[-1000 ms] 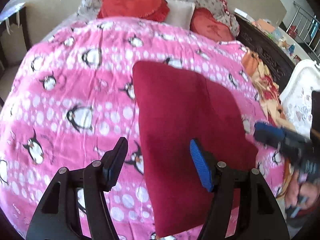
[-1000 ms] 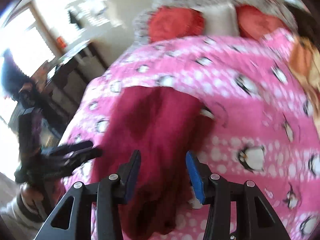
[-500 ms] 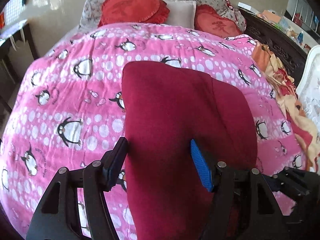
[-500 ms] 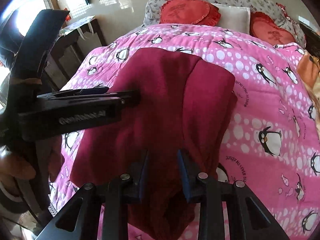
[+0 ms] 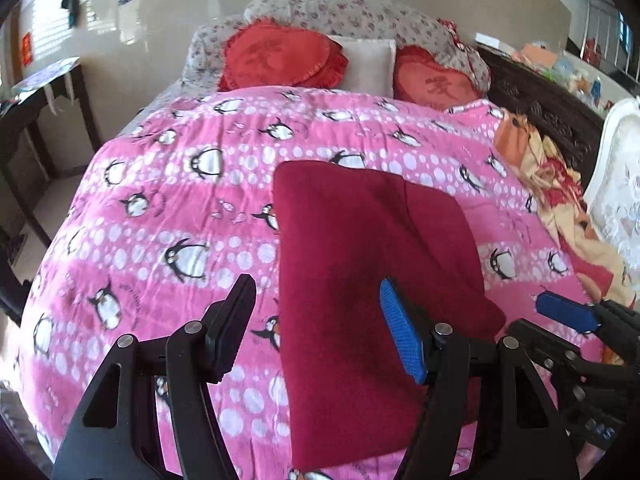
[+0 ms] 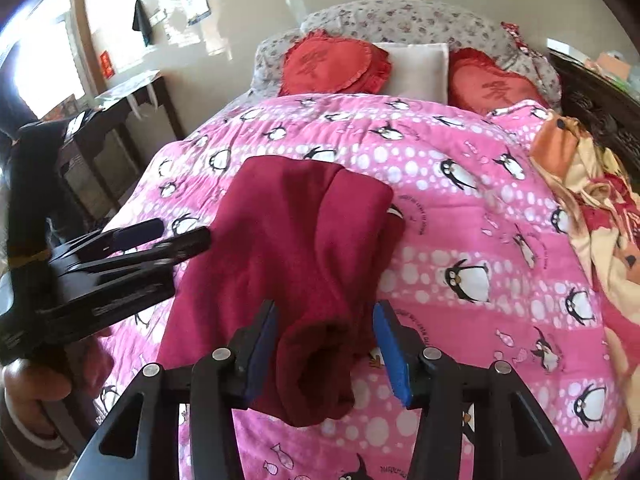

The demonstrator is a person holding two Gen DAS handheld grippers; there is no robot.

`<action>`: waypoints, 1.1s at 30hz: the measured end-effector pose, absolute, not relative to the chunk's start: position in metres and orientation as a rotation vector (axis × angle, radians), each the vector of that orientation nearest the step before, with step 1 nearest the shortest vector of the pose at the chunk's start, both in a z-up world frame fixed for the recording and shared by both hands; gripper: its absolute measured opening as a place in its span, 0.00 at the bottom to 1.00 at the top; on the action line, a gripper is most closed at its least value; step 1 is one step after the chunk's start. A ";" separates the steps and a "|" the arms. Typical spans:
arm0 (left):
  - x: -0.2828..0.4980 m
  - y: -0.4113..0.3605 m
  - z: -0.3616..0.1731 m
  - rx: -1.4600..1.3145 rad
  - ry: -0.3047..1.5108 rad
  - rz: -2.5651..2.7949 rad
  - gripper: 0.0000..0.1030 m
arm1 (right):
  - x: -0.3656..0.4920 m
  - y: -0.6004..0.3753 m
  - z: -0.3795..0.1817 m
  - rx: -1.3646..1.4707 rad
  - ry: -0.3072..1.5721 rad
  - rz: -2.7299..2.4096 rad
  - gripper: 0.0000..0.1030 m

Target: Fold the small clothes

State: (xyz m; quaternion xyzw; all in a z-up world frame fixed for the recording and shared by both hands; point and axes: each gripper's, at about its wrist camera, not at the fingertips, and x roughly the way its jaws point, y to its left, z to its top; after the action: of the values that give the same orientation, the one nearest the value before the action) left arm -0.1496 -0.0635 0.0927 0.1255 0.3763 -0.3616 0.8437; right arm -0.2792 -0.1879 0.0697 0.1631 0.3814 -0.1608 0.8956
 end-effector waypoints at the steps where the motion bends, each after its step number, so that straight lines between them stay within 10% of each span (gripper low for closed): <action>1: -0.152 -0.059 0.096 0.255 0.789 -0.761 0.63 | -0.280 -0.189 0.071 0.354 0.785 -0.338 0.46; 8: -0.165 -0.040 0.108 0.255 0.770 -0.737 0.63 | -0.284 -0.184 0.083 0.359 0.731 -0.379 0.60; 33: -0.169 -0.030 0.115 0.251 0.745 -0.728 0.63 | -0.276 -0.182 0.089 0.341 0.740 -0.371 0.61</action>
State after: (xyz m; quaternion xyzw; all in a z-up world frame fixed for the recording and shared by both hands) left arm -0.1692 -0.0303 0.1147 0.1198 0.3548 -0.3470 0.8598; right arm -0.2761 -0.1816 0.0886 0.1651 0.3577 -0.1794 0.9015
